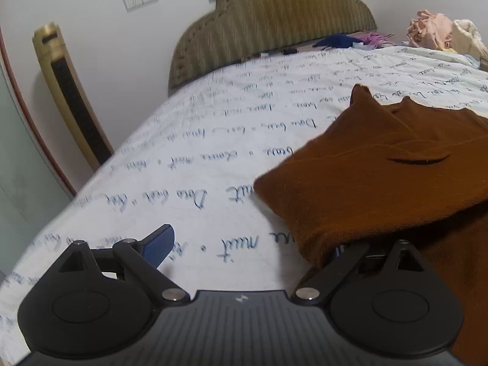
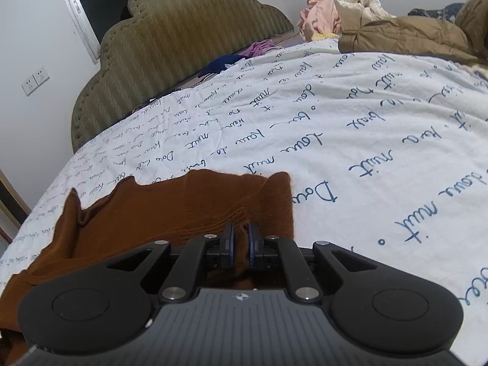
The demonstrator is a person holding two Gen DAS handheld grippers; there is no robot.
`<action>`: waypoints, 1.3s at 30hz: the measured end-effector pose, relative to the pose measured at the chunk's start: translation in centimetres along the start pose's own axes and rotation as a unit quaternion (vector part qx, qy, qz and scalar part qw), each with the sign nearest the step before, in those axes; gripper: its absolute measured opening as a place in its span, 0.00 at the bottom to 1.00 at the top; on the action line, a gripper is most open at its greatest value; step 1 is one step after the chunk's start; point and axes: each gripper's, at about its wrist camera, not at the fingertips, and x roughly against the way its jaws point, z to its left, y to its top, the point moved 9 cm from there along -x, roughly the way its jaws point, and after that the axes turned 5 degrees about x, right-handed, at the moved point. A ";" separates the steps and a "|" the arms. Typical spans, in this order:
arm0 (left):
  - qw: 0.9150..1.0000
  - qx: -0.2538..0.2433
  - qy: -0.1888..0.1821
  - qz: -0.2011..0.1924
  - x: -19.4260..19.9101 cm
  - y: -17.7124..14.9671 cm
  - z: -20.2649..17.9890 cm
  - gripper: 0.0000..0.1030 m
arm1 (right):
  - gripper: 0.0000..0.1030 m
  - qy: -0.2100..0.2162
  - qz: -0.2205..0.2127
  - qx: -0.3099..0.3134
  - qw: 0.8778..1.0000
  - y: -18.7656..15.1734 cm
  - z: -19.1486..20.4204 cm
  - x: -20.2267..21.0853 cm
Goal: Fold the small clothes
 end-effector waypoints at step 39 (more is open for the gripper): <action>0.987 -0.102 -0.100 -0.078 5.9 -2.4 0.4 0.96 | 0.68 0.002 0.043 0.242 0.969 -3.1 7.7 -0.1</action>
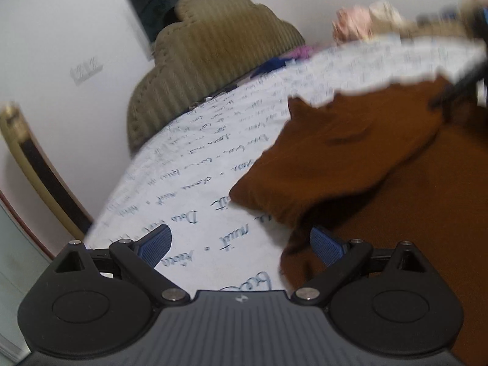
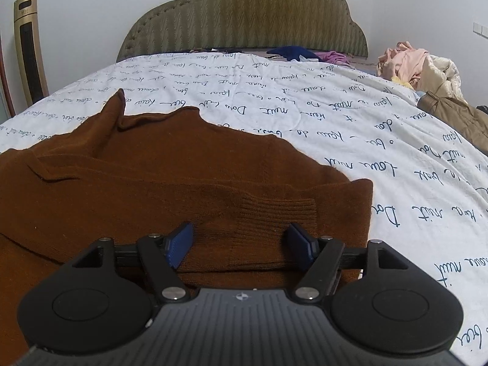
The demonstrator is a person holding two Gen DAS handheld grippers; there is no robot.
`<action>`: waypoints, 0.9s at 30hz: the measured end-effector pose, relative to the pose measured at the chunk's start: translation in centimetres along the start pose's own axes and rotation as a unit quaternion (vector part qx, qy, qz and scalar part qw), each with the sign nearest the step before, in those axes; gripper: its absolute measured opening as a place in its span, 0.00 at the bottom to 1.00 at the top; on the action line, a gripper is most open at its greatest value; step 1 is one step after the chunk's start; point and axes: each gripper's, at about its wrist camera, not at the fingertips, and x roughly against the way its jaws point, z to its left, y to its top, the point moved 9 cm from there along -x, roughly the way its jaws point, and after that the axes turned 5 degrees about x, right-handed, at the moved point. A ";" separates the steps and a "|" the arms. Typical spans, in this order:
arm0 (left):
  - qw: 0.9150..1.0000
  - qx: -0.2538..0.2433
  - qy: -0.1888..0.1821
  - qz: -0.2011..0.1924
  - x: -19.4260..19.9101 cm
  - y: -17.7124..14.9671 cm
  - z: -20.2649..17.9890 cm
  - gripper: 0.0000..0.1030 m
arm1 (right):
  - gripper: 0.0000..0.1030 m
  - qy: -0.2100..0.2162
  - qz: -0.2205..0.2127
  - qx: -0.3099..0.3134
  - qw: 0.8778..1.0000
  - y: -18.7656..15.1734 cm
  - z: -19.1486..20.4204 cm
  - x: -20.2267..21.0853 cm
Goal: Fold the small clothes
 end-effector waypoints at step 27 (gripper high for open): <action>0.928 0.365 0.037 0.061 -13.1 2.6 6.3 0.00 | 0.88 -0.016 -0.043 -0.001 0.999 0.0 0.5 1.9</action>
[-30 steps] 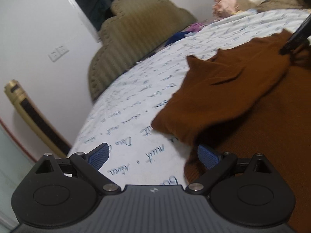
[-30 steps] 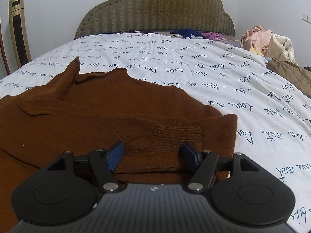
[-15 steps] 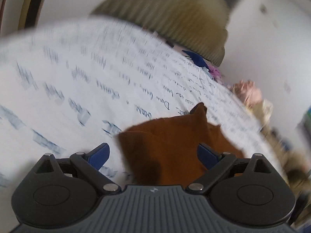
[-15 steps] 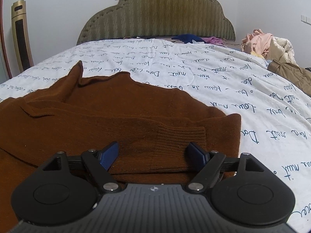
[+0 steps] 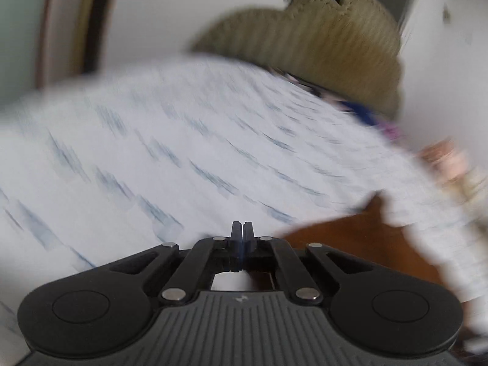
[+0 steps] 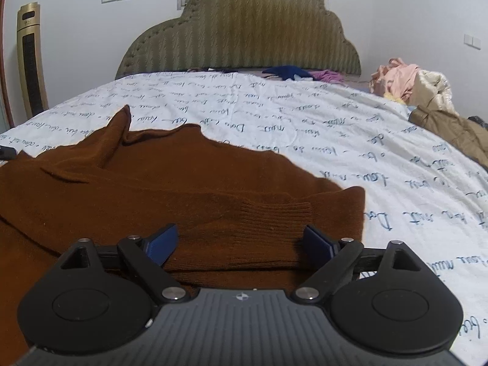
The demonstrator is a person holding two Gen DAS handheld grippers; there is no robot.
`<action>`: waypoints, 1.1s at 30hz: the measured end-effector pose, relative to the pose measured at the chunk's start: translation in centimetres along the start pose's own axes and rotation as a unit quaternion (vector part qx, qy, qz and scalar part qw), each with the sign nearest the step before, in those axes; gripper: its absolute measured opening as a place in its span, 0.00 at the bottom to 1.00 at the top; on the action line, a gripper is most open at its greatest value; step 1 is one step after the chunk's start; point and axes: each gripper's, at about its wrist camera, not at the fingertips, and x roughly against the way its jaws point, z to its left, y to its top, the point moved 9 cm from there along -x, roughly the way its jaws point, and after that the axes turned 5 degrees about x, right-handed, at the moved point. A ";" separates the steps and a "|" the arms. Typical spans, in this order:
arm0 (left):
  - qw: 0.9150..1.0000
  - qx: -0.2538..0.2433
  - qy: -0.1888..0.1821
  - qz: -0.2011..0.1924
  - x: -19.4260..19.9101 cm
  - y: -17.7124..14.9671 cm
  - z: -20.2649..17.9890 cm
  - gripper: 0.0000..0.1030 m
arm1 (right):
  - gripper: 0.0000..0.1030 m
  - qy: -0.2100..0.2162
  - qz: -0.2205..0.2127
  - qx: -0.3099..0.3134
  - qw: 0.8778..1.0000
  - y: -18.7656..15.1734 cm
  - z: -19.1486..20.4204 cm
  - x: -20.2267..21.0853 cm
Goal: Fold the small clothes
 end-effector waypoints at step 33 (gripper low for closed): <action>0.980 -0.196 0.016 0.011 9.8 -16.3 -10.6 0.94 | 1.00 0.066 0.013 -0.079 0.995 -4.9 2.5 7.5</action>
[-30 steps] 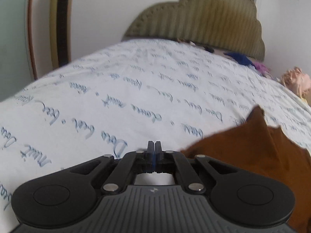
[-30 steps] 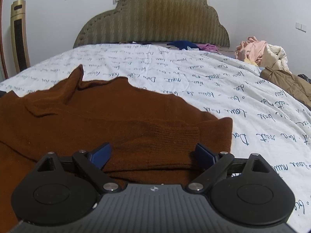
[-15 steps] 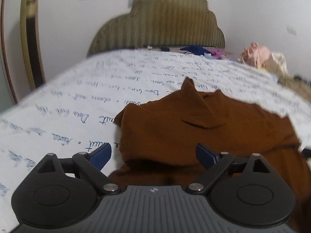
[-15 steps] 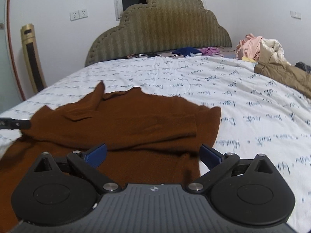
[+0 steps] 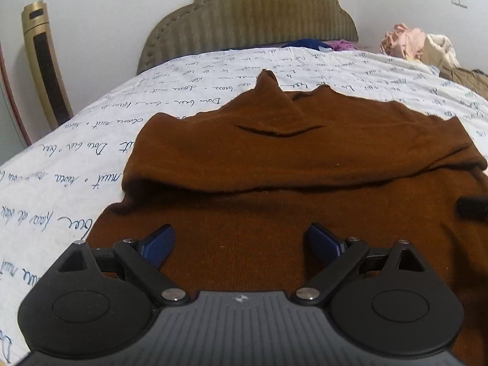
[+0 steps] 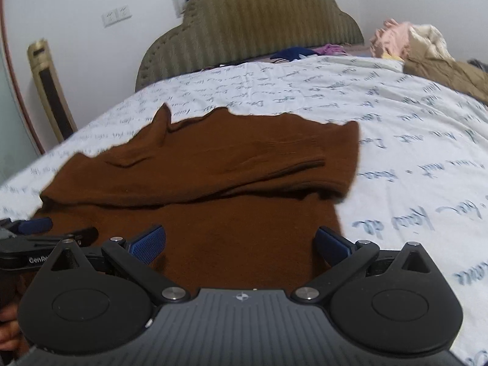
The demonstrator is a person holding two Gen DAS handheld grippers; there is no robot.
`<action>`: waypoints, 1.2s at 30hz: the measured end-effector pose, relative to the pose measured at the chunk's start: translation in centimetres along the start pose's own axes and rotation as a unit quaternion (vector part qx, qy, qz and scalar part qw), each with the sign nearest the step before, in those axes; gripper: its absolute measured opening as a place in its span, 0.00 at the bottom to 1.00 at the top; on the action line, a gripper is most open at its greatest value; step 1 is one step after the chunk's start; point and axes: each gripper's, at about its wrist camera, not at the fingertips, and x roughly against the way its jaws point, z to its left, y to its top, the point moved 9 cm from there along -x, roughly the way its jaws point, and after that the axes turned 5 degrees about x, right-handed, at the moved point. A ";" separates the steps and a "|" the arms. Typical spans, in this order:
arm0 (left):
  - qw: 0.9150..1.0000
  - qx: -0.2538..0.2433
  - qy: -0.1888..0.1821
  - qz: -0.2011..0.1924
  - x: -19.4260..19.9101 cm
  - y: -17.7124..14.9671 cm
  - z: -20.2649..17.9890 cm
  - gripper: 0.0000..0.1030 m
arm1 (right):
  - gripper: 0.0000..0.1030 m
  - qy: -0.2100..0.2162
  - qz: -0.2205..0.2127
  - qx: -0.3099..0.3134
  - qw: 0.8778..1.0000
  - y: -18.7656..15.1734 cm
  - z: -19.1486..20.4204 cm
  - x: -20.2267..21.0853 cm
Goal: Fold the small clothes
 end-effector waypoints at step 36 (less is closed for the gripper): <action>0.996 -0.012 0.073 -0.041 5.1 -1.7 7.1 0.96 | 1.00 -0.010 -0.015 0.002 1.000 -2.4 -0.8 3.7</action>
